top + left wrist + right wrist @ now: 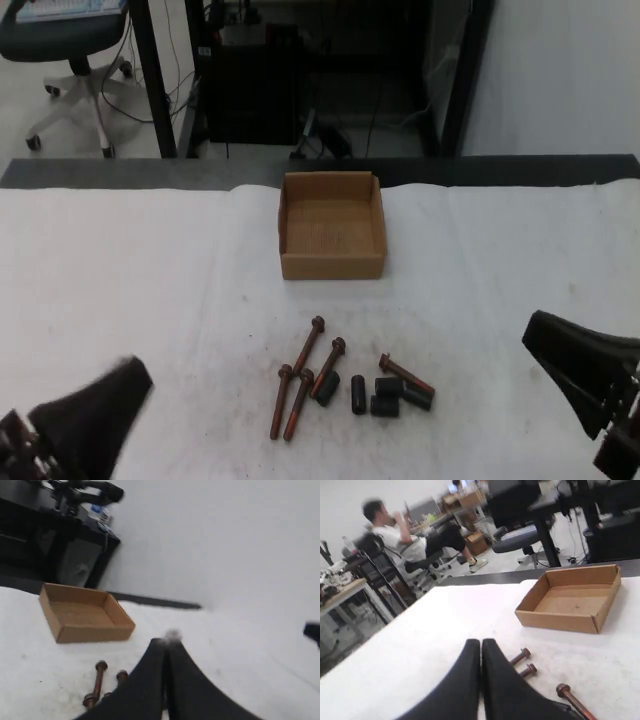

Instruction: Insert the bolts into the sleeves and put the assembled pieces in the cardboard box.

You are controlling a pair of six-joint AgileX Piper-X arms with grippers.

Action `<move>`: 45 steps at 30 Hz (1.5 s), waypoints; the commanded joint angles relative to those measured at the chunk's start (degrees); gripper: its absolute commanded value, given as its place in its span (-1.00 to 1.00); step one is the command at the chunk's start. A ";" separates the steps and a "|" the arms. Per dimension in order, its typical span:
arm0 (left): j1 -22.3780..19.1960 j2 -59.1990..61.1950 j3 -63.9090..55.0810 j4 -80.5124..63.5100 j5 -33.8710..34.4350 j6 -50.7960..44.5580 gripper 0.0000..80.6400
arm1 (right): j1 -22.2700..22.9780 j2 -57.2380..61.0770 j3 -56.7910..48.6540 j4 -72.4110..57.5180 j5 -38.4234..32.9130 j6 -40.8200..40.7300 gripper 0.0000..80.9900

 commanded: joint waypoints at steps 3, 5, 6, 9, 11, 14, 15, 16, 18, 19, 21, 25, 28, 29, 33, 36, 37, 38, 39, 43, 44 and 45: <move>0.18 10.81 -9.65 17.06 -0.11 16.20 -0.99 | -0.10 4.58 -8.74 16.13 5.63 -7.36 -0.98; 0.18 18.05 -12.64 20.56 -0.86 20.71 -0.99 | -0.10 8.17 -12.64 20.98 7.15 -7.97 -0.98; 0.18 23.34 -14.15 20.86 -0.34 21.67 -0.99 | -0.10 10.07 -14.24 22.31 7.05 -9.43 -0.98; -0.14 36.71 -19.35 20.76 0.00 22.07 -0.99 | 0.05 15.49 -18.20 25.12 7.77 -12.66 -0.98; -0.51 45.81 -24.22 20.76 0.00 22.04 -0.99 | 0.03 18.96 -20.46 26.60 8.28 -12.63 -0.98; -1.89 61.02 -32.44 21.94 0.00 22.04 -0.99 | 0.03 24.05 -23.32 29.51 8.40 -12.51 -0.98; -2.57 65.56 -35.64 23.01 0.00 22.04 -0.99 | 0.03 25.66 -24.18 30.35 8.40 -12.51 -0.98; -3.24 68.97 -38.32 24.16 0.00 22.04 -0.99 | 0.03 27.09 -24.95 31.02 8.40 -12.51 -0.98; -5.15 76.89 -44.90 27.64 0.00 22.04 -0.99 | 0.03 29.16 -26.19 31.82 8.40 -12.51 -0.98; -5.96 79.71 -48.19 29.64 0.00 22.04 -0.99 | 0.03 29.86 -26.79 31.98 8.40 -12.51 -0.98; -7.81 86.05 -54.11 34.03 0.00 22.04 -0.99 | 0.03 30.51 -27.75 32.10 8.40 -12.51 -0.98; -10.00 93.86 -61.60 40.01 0.00 22.04 -0.80 | -0.23 30.38 -28.67 32.67 8.40 -12.61 -0.98; -11.03 96.70 -64.31 43.28 -0.69 21.37 -0.52 | -0.23 30.38 -28.68 32.66 8.40 -12.97 -0.98; -11.21 97.03 -64.45 43.95 -1.27 20.02 -0.46 | -0.23 30.38 -28.68 32.66 8.40 -12.97 -0.98; -12.02 97.35 -64.43 47.14 -10.07 13.59 -0.40 | -0.23 30.38 -28.68 32.66 8.40 -12.97 -0.98; -12.79 97.35 -64.43 49.20 -14.84 11.78 -0.40 | -0.23 30.38 -28.68 32.66 8.40 -12.97 -0.98; -13.08 97.35 -64.43 49.43 -16.01 11.18 -0.40 | -0.23 30.38 -28.68 32.66 8.40 -12.97 -0.98; -13.37 97.35 -64.43 49.40 -16.43 10.62 -0.40 | -0.23 30.38 -28.68 32.66 8.40 -12.97 -0.98; -13.71 97.35 -64.43 48.94 -16.87 9.98 -0.40 | -0.23 30.38 -28.68 32.66 8.40 -12.97 -0.98; -14.94 97.35 -64.43 45.81 -17.32 7.12 -0.40 | -0.23 30.38 -28.68 32.66 8.40 -12.97 -0.98; -15.05 97.49 -64.43 44.55 -17.50 6.43 -0.40 | -0.23 30.38 -28.68 32.66 8.40 -12.97 -0.98; -15.25 97.51 -64.43 43.81 -17.61 5.94 -0.40 | -0.23 30.38 -28.68 32.66 8.40 -12.97 -0.98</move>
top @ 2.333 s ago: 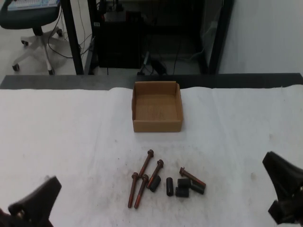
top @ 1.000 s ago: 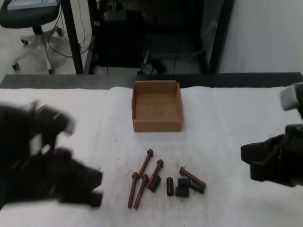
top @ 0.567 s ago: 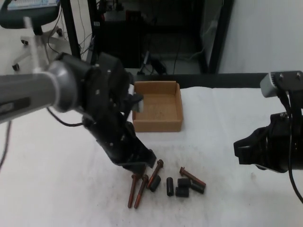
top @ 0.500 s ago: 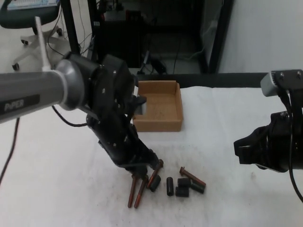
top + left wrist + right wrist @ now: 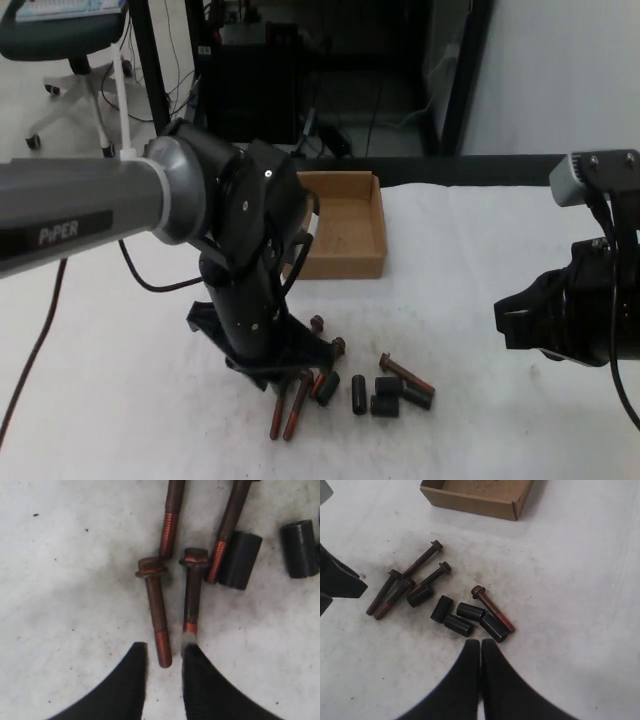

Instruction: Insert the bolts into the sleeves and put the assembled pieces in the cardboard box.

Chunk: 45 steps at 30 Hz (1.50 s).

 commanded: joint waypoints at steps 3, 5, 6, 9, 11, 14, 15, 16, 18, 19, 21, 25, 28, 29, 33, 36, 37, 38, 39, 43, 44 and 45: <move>-1.14 0.47 -0.70 -3.89 -2.92 -2.56 -0.40 | -0.23 -0.16 -0.60 0.13 -0.51 -0.55 -0.98; -1.12 1.20 -0.70 -3.63 -3.42 -2.55 -0.40 | -0.23 -0.16 -0.60 0.13 -0.61 -0.55 -0.98; -1.12 1.69 -0.70 -3.39 -3.40 -2.55 -0.40 | -0.23 -0.16 -0.60 0.13 -0.61 -0.55 -0.98; -1.12 3.06 -0.70 -3.08 -3.40 -3.96 -0.40 | -0.23 -0.16 -0.60 0.13 -0.61 -0.55 -0.98; -1.12 4.01 -0.70 -3.06 -3.40 -5.65 -0.40 | -0.23 -0.16 -0.60 0.13 -0.61 -0.55 -0.98; -1.12 4.94 -0.70 -3.29 -3.40 -5.93 -0.40 | -0.23 -0.16 -0.60 0.13 -0.61 -0.55 -0.98; -1.12 5.17 -0.70 -3.53 -3.40 -5.93 -0.40 | -0.23 -0.16 -0.60 0.13 -0.61 -0.55 -0.98; -1.12 5.25 -0.70 -3.90 -3.40 -5.93 -0.40 | -0.23 -0.16 -0.60 0.13 -0.61 -0.55 -0.98; -1.12 5.31 -0.70 -4.80 -3.40 -5.93 -0.40 | -0.23 -0.16 -0.60 0.13 -0.61 -0.55 -0.98; -1.12 5.31 -0.70 -5.42 -3.40 -5.93 -0.40 | -0.23 -0.16 -0.60 0.13 -0.61 -0.55 -0.98; -1.12 5.31 -0.70 -6.52 -3.40 -5.93 -0.40 | -0.23 -0.16 -0.60 0.13 -0.61 -0.55 -0.98; -1.12 5.31 -0.70 -6.90 -3.40 -5.93 -0.40 | -0.23 -0.16 -0.60 0.13 -0.61 -0.55 -0.98; -1.12 5.46 -0.70 -6.87 -3.40 -5.93 -0.40 | -0.23 -0.16 -0.60 0.13 -0.61 -0.55 -0.98; -1.12 5.61 -0.70 -6.91 -3.40 -5.93 -0.40 | -0.23 -0.16 -0.60 0.13 -0.61 -0.55 -0.98; -1.12 6.79 -0.70 -6.49 -3.40 -5.93 -0.40 | -0.23 -0.16 -0.60 0.13 -0.61 -0.55 -0.98; -1.12 7.70 -0.70 -6.43 -3.22 -5.93 -0.40 | -0.23 -0.16 -0.60 0.13 -0.61 -0.55 -0.98; -1.12 8.08 -0.70 -6.43 -3.11 -5.93 -0.40 | -0.23 -0.16 -0.60 0.13 -0.61 -0.55 -0.98; -1.12 8.26 -0.70 -6.43 -3.07 -5.93 -0.40 | -0.23 -0.16 -0.60 0.13 -0.61 -0.55 -0.98; -1.12 8.56 -0.70 -6.43 -3.08 -5.93 -0.40 | -0.23 -0.16 -0.60 0.13 -0.61 -0.55 -0.98; -1.12 9.48 -0.70 -6.61 -3.08 -5.93 -0.40 | -0.23 -0.16 -0.60 0.13 -0.61 -0.55 -0.98; -1.12 9.68 -0.70 -6.69 -3.08 -5.93 -0.40 | -0.23 -0.16 -0.60 0.13 -0.61 -0.55 -0.98; -1.12 9.91 -0.70 -6.66 -3.08 -5.93 -0.40 | -0.23 -0.16 -0.60 0.13 -0.61 -0.55 -0.98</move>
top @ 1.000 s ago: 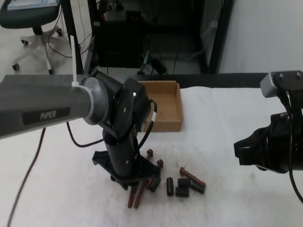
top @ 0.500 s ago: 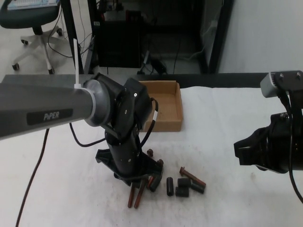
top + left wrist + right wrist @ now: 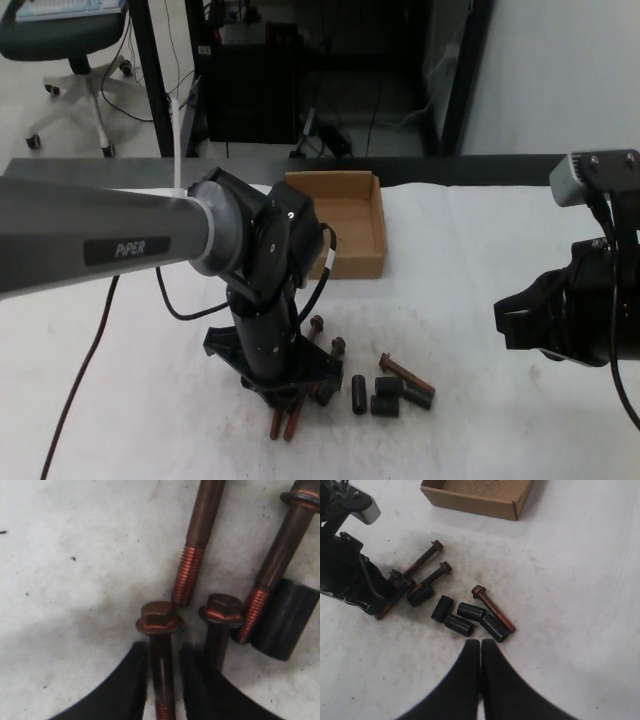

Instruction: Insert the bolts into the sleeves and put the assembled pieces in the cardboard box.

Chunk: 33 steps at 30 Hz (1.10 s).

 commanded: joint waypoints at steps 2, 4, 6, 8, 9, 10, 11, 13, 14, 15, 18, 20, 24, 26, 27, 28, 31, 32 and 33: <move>-0.25 1.71 -0.05 -0.43 -0.54 -0.52 -0.40 | -0.23 -0.16 -0.60 0.13 -0.61 -0.55 -0.98; -0.25 1.88 -0.05 -0.60 -0.54 -0.52 -0.40 | -0.23 -0.16 -0.60 0.13 -0.61 -0.55 -0.98; -0.25 1.87 -0.05 -1.74 -0.54 -0.10 -0.40 | -0.23 -0.16 -0.60 0.13 -0.61 -0.55 -0.98; -0.25 1.87 -0.05 -3.08 -0.54 -0.08 -0.40 | -0.23 -0.16 -0.60 0.13 -0.61 -0.55 -0.98; -0.25 1.87 -0.05 -3.33 -0.54 -0.08 -0.40 | -0.23 -0.16 -0.60 0.13 -0.61 -0.55 -0.98; -0.25 1.87 -0.05 -3.33 -0.54 -0.08 -0.40 | -0.23 -0.16 -0.60 0.13 -0.61 -0.55 -0.98; -0.25 1.87 -0.05 -3.33 -0.54 -0.08 -0.40 | -0.23 -0.16 -0.60 0.13 -0.61 -0.55 -0.98; -0.25 1.87 -0.05 -3.74 -1.16 -0.08 -0.40 | -0.23 -0.16 -0.60 0.13 -0.61 -0.55 -0.98; -0.14 1.87 -0.05 -4.25 -1.34 0.04 -0.40 | -0.23 -0.16 -0.60 0.13 -0.61 -0.55 -0.98; -0.13 1.87 -0.05 -4.60 -1.34 0.59 -0.40 | -0.23 -0.16 -0.60 0.13 -0.61 -0.55 -0.98; -0.14 1.87 -0.05 -4.42 -1.31 1.42 -0.41 | -0.23 -0.16 -0.60 0.13 -0.61 -0.55 -0.98; -0.14 1.87 -0.05 -3.63 -1.31 1.42 -0.55 | -0.23 -0.16 -0.60 0.13 -0.61 -0.55 -0.98; -0.14 1.87 -0.05 -2.34 -1.31 2.41 -0.99 | -0.23 -0.16 -0.60 0.13 -0.61 -0.55 -0.98; -0.14 1.87 -0.05 -2.33 -1.31 4.89 -1.00 | -0.23 -0.16 -0.60 0.13 -0.61 -0.55 -0.98; 0.00 1.87 -0.05 -1.92 -1.31 6.16 -1.00 | -0.23 -0.16 -0.60 0.13 -0.61 -0.55 -0.98; 0.11 1.87 -0.05 -1.28 -1.31 6.98 -1.00 | -0.23 -0.16 -0.60 0.13 -0.61 -0.55 -0.98; 1.23 1.31 -0.05 2.00 -1.49 9.74 -1.00 | -0.23 -0.03 -0.60 0.13 -0.59 -3.04 -0.98; 1.73 0.87 -0.05 2.93 -1.83 10.71 -1.00 | -0.23 0.06 -0.60 0.13 -0.79 -4.97 -0.98; 2.27 0.19 -0.05 3.99 -1.83 12.01 -1.00 | -0.23 0.27 -0.60 0.13 -1.04 -6.88 -0.98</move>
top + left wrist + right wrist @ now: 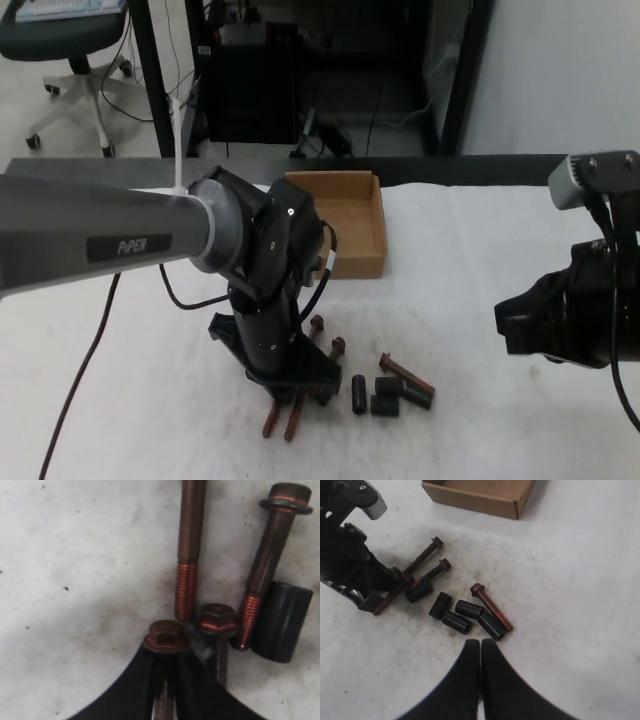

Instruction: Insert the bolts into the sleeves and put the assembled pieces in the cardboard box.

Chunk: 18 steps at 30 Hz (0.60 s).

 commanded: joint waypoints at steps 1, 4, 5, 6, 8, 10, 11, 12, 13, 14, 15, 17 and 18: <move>1.39 -0.84 0.40 4.19 -1.92 2.70 -1.00 | -0.23 0.43 -0.60 -0.23 -1.26 -5.23 -0.98; 3.11 -4.87 0.40 4.57 -2.40 5.78 -1.00 | -0.23 2.07 -0.60 -0.23 -2.03 -9.17 -0.98; 3.69 -6.82 0.40 3.99 -2.44 5.93 -1.00 | -0.23 2.94 -0.60 -0.23 -2.03 -9.48 -0.98; 4.23 -8.98 0.40 3.26 -2.42 5.92 -1.00 | -0.23 3.74 -0.60 -0.23 -2.20 -9.48 -0.98; 4.96 -13.35 0.40 1.04 -2.42 5.92 -1.00 | -0.09 5.91 -0.60 -0.84 -3.98 -11.14 -0.98; 5.33 -18.80 0.40 -1.22 -2.42 6.20 -1.00 | 0.33 8.20 -0.60 -1.49 -7.28 -13.90 -0.99; 5.34 -21.46 0.40 -2.58 -2.42 6.35 -1.00 | 0.62 9.13 -0.60 -1.80 -7.89 -14.50 -0.96; 5.34 -23.76 0.40 -3.66 -2.42 6.35 -1.00 | 0.99 10.27 -0.60 -2.37 -7.93 -14.63 -0.90; 5.34 -26.51 0.40 -5.03 -2.42 6.35 -1.00 | 1.55 11.41 -0.60 -3.06 -7.92 -14.63 -0.82; 5.34 -29.24 0.40 -6.27 -2.42 6.35 -1.00 | 1.86 12.49 -0.60 -3.69 -7.88 -14.63 -0.76; 5.34 -31.27 0.40 -7.33 -2.42 6.35 -1.00 | 2.38 13.34 -0.81 -4.06 -7.83 -14.63 -0.69; 5.34 -36.04 0.80 -9.18 -2.42 6.35 -1.00 | 3.50 15.36 -1.72 -4.26 -6.63 -14.63 -0.58; 5.47 -38.43 1.36 -10.04 -2.42 6.35 -1.00 | 4.15 16.28 -2.44 -4.00 -5.23 -14.36 -0.54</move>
